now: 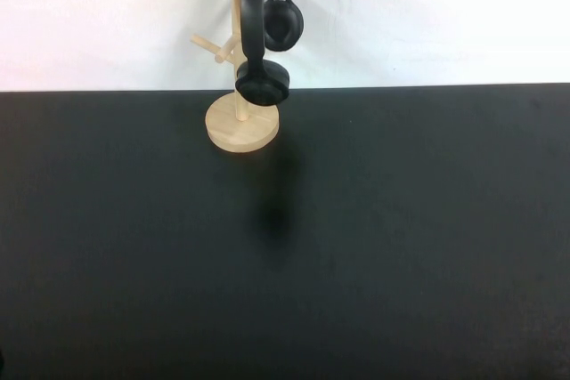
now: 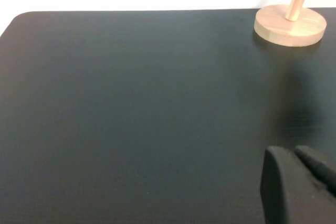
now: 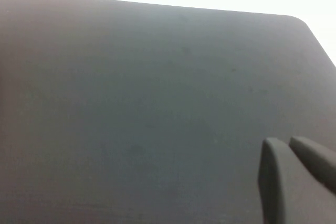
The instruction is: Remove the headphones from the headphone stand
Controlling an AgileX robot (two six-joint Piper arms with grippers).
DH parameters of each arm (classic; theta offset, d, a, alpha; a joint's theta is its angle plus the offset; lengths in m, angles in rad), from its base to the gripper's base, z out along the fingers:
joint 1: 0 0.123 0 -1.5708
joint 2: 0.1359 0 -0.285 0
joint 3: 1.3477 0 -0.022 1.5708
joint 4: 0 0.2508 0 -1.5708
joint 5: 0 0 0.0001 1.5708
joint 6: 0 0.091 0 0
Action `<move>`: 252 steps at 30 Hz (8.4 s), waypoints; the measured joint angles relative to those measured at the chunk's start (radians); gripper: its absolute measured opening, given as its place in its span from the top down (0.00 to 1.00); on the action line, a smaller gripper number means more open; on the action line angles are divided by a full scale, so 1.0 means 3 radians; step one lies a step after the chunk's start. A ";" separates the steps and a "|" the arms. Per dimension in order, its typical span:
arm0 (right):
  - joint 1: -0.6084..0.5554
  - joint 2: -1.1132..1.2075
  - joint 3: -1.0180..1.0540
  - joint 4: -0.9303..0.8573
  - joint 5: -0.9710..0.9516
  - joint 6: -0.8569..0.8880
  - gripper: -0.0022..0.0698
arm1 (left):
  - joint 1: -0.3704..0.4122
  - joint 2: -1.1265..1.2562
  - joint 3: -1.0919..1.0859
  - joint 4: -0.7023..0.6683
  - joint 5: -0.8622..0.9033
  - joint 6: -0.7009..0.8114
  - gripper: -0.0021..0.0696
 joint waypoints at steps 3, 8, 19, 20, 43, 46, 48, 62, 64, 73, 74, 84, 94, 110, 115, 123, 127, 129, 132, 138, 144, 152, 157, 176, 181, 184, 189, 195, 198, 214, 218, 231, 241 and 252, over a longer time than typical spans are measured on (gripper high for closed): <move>0.0000 0.0000 0.0000 -0.0020 0.0000 0.0000 0.98 | 0.0000 0.0000 0.0000 0.0000 0.0000 0.0000 0.98; 0.0000 0.0000 0.0000 -0.0034 0.0000 0.0000 0.98 | 0.0000 0.0000 0.0000 0.0000 0.0000 0.0000 0.98; 0.0000 0.0000 0.0000 -0.0036 0.0000 0.0000 0.98 | 0.0000 0.0000 0.0000 0.0000 0.0000 0.0000 0.98; 0.0000 0.0000 0.0000 -0.0039 0.0000 0.0000 0.98 | 0.0000 0.0000 0.0000 0.0000 0.0000 0.0000 0.98; 0.0000 0.0000 0.0000 0.1787 -0.0999 0.0487 0.98 | 0.0000 0.0000 0.0000 0.0000 0.0000 0.0000 0.98; 0.0000 0.0000 0.0000 0.2146 -0.0928 0.0539 0.98 | 0.0000 0.0000 0.0000 0.0000 0.0000 0.0000 0.98; 0.0000 0.0087 -0.0074 0.2304 -0.0697 0.0546 0.98 | 0.0000 0.0000 0.0000 0.0000 0.0000 0.0000 0.98; 0.0000 0.2700 -0.2047 0.2208 0.1415 -0.0260 0.98 | 0.0000 0.0000 0.0000 0.0000 0.0000 0.0000 0.98; 0.0000 0.3098 -0.2281 0.2223 0.1446 -0.0446 0.98 | 0.0000 0.0000 0.0000 0.0000 0.0000 0.0000 0.98; 0.0433 0.4526 -0.3465 0.3106 0.1228 -0.1488 0.98 | 0.0000 0.0000 0.0000 0.0000 0.0000 0.0000 0.98; 0.0482 0.4625 -0.3585 0.3186 0.1192 -0.1563 0.97 | 0.0000 0.0000 0.0000 0.0000 0.0000 0.0000 0.98; 0.0834 0.5513 -0.4765 0.4370 0.1110 -0.2043 0.46 | 0.0000 0.0000 0.0000 0.0000 0.0000 0.0000 0.98; 0.1139 0.6334 -0.5666 0.4770 0.1035 -0.2145 0.35 | 0.0000 0.0000 0.0000 0.0000 0.0000 0.0000 0.98; 0.1205 0.7010 -0.6399 0.4935 0.0701 -0.2372 0.35 | 0.0000 0.0000 0.0000 0.0000 0.0000 0.0000 0.98; 0.1272 0.7078 -0.6404 0.5056 0.0592 -0.2530 0.35 | 0.0000 0.0000 0.0000 0.0000 0.0000 0.0000 0.98; 0.1356 0.7292 -0.6621 0.5237 0.0526 -0.2693 0.35 | 0.0000 0.0000 0.0000 0.0000 0.0000 0.0000 0.98; 0.1365 0.7403 -0.6742 0.5261 0.0497 -0.2729 0.35 | 0.0000 0.0000 0.0000 0.0000 0.0000 0.0000 0.98; 0.1365 0.7460 -0.6794 0.5275 0.0483 -0.2731 0.35 | 0.0000 0.0000 0.0000 0.0000 0.0000 0.0000 0.98; 0.1370 0.7538 -0.6862 0.5353 0.0467 -0.2731 0.35 | 0.0000 0.0000 0.0000 0.0000 0.0000 0.0000 0.98; 0.1391 0.7574 -0.6867 0.5431 0.0424 -0.2866 0.37 | 0.0000 0.0000 0.0000 0.0000 0.0000 0.0000 0.98; 0.1392 0.7574 -0.6867 0.5534 0.0407 -0.3019 0.52 | 0.0000 0.0000 0.0000 0.0000 0.0000 0.0000 0.98; 0.1398 0.7557 -0.6887 0.5534 0.0407 -0.3047 0.87 | 0.0000 0.0000 0.0000 0.0000 0.0000 0.0000 0.98; 0.1398 0.7503 -0.6887 0.5374 0.0422 -0.3013 0.90 | 0.0000 0.0000 0.0000 0.0000 0.0000 0.0000 0.98; 0.1398 0.7026 -0.6887 0.4083 0.1038 -0.2099 0.90 | 0.0000 0.0000 0.0000 0.0000 0.0000 0.0000 0.98; 0.1398 0.6798 -0.6887 0.3363 0.1440 -0.1574 0.90 | 0.0000 0.0000 0.0000 0.0000 0.0000 0.0000 0.98; 0.1398 0.6668 -0.6887 0.2901 0.1684 -0.1277 0.90 | 0.0000 0.0000 0.0000 0.0000 0.0000 0.0000 0.98; 0.1398 0.6498 -0.6834 0.2227 0.2124 -0.0732 0.90 | 0.0000 0.0000 0.0000 0.0000 0.0000 0.0000 0.98; 0.1398 0.6397 -0.6210 0.1661 0.2365 -0.0164 0.90 | 0.0000 0.0000 0.0000 0.0000 0.0000 0.0000 0.98; 0.1428 0.6437 -0.5826 0.1492 0.2276 0.0078 0.90 | 0.0000 0.0000 0.0000 0.0000 0.0000 0.0000 0.98; 0.1833 0.7397 -0.5870 0.1920 0.1973 0.0313 0.90 | 0.0000 0.0000 0.0000 0.0000 0.0000 0.0000 0.98; 0.1907 0.7501 -0.6007 0.1920 0.1877 0.0291 0.90 | 0.0000 0.0000 0.0000 0.0000 0.0000 0.0000 0.98; 0.2018 0.7609 -0.6030 0.1791 0.1775 0.0148 0.47 | 0.0000 0.0000 0.0000 0.0000 0.0000 0.0000 0.98; 0.2185 0.7137 -0.6023 0.1146 0.2431 0.0212 0.69 | 0.0000 0.0000 0.0000 0.0000 0.0000 0.0000 0.98; 0.2291 0.5705 -0.5236 0.0794 0.2797 0.0391 0.98 | 0.0000 0.0000 0.0000 0.0000 0.0000 0.0000 0.98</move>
